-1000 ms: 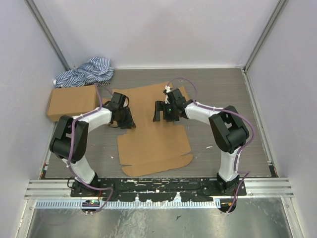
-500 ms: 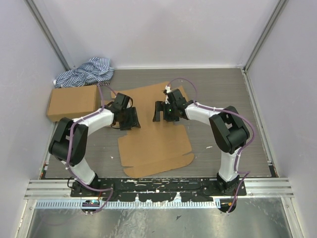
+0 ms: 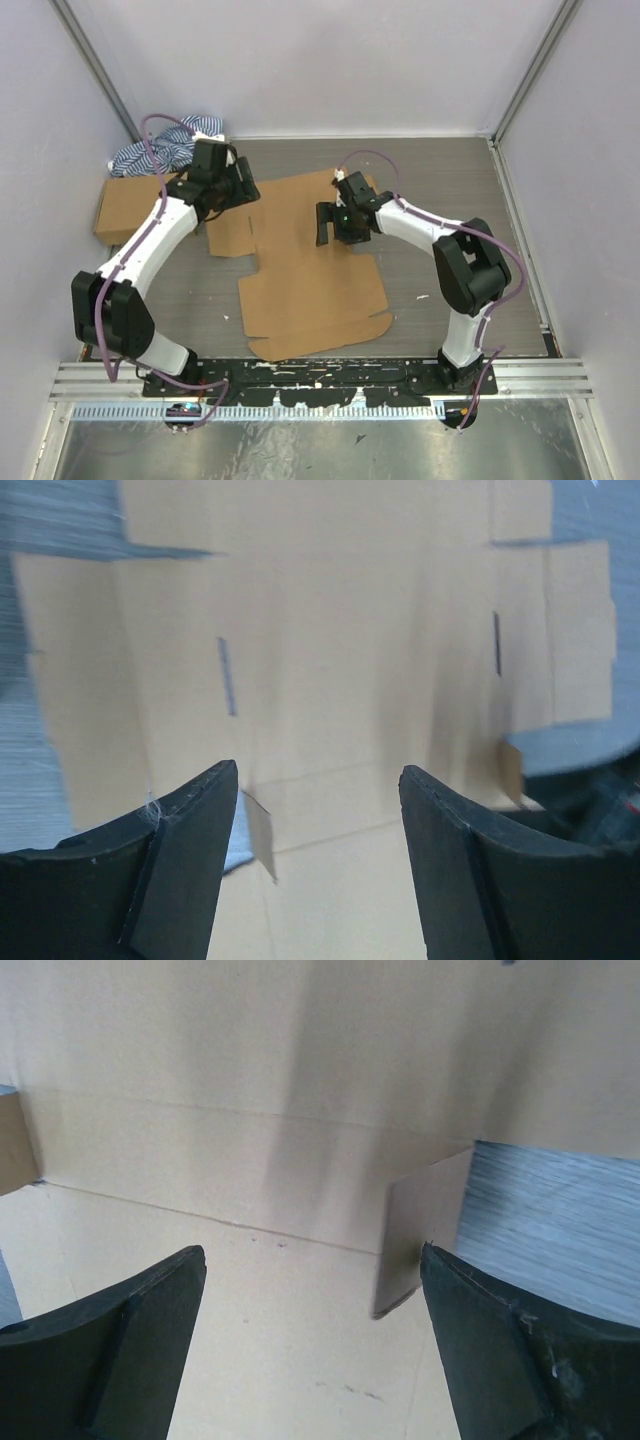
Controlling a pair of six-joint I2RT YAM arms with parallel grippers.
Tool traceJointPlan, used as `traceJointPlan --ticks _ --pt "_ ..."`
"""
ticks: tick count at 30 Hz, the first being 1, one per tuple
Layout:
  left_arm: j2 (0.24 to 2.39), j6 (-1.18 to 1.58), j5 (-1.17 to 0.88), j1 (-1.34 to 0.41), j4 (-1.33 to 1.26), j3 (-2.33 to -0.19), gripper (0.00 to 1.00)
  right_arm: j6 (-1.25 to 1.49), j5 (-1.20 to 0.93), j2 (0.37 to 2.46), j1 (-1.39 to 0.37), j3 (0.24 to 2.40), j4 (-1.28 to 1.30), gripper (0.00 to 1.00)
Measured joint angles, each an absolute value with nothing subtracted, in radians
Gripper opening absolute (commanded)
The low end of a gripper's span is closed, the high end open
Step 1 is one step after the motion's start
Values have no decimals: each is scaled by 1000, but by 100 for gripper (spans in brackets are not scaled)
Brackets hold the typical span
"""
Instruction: Fold the paper box
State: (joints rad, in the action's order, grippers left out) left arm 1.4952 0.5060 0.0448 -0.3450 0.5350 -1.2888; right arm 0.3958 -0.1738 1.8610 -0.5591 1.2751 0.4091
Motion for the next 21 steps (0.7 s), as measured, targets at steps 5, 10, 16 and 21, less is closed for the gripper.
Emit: traceJointPlan --ticks 5,10,16,21 --pt "1629 509 75 -242 580 -1424 70 363 -104 1734 -559 1293 479 94" --pt "1851 507 94 -209 656 -1641 68 323 -26 1550 -559 1290 516 94" --pt "2160 479 131 -208 792 -2014 67 268 81 1372 -559 1244 561 95" --pt "2323 455 185 -193 913 -2225 67 245 116 1305 -556 1171 585 96"
